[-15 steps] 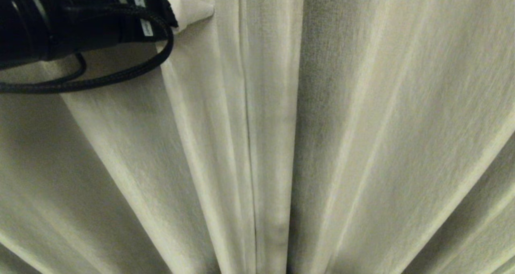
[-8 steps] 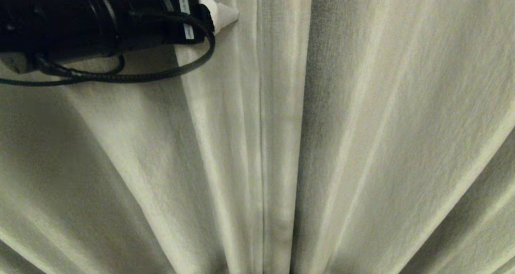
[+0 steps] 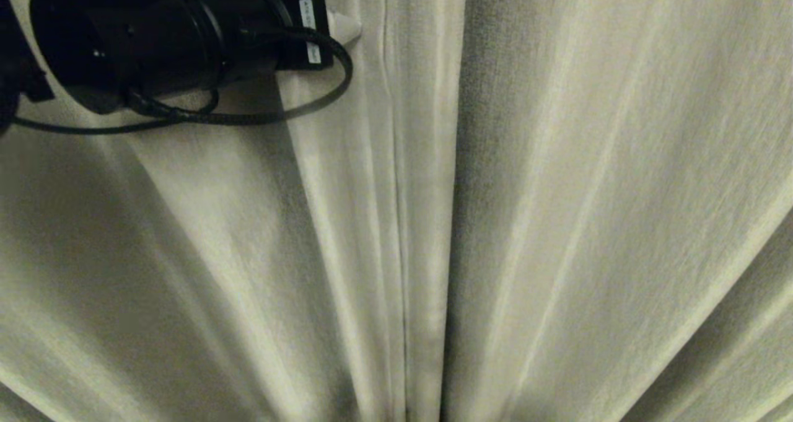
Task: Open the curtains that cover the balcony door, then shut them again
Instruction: Pull the outer curtains open on both sides
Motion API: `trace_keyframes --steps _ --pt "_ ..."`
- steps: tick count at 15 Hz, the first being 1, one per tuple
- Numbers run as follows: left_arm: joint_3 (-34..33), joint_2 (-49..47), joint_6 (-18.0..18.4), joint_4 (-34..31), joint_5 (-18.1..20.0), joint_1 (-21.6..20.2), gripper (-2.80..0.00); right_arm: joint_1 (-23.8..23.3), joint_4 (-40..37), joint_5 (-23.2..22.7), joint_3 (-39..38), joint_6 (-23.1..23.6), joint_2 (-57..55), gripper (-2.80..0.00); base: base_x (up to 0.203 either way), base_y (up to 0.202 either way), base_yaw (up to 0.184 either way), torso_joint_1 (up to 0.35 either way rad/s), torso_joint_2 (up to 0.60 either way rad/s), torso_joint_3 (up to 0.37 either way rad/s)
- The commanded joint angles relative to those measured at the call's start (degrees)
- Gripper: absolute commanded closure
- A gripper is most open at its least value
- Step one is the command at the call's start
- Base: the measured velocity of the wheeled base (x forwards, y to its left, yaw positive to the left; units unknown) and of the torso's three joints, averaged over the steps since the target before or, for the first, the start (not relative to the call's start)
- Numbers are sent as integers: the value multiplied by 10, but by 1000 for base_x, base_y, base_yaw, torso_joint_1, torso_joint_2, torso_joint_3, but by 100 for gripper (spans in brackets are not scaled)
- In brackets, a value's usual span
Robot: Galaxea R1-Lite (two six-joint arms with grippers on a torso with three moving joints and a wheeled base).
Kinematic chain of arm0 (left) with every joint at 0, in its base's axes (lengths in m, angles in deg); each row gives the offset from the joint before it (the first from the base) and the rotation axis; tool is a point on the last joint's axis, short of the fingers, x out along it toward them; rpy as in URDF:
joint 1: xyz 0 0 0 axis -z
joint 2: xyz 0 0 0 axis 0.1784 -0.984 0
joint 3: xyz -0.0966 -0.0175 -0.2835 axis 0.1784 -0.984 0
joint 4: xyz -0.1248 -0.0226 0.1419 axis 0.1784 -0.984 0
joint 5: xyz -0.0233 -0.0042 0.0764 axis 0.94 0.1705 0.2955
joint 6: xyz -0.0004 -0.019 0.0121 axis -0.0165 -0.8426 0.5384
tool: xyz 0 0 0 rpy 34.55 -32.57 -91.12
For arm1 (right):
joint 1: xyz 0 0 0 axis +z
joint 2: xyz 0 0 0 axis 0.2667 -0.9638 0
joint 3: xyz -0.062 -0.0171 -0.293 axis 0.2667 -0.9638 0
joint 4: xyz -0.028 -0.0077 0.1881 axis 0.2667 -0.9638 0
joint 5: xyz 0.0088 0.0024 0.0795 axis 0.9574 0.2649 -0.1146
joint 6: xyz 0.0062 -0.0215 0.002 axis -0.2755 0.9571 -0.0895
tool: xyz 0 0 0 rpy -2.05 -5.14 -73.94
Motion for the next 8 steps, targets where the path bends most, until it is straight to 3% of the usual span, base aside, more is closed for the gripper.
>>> trace_keyframes --steps 1,8 --pt "0 -14 0 23 -2 0 0 0 0 0 0 0 -1 0 0 0 0 0 0 0" --pt "-1 10 3 26 -4 -4 0 0 0 -1 0 0 -1 0 0 0 0 0 0 0"
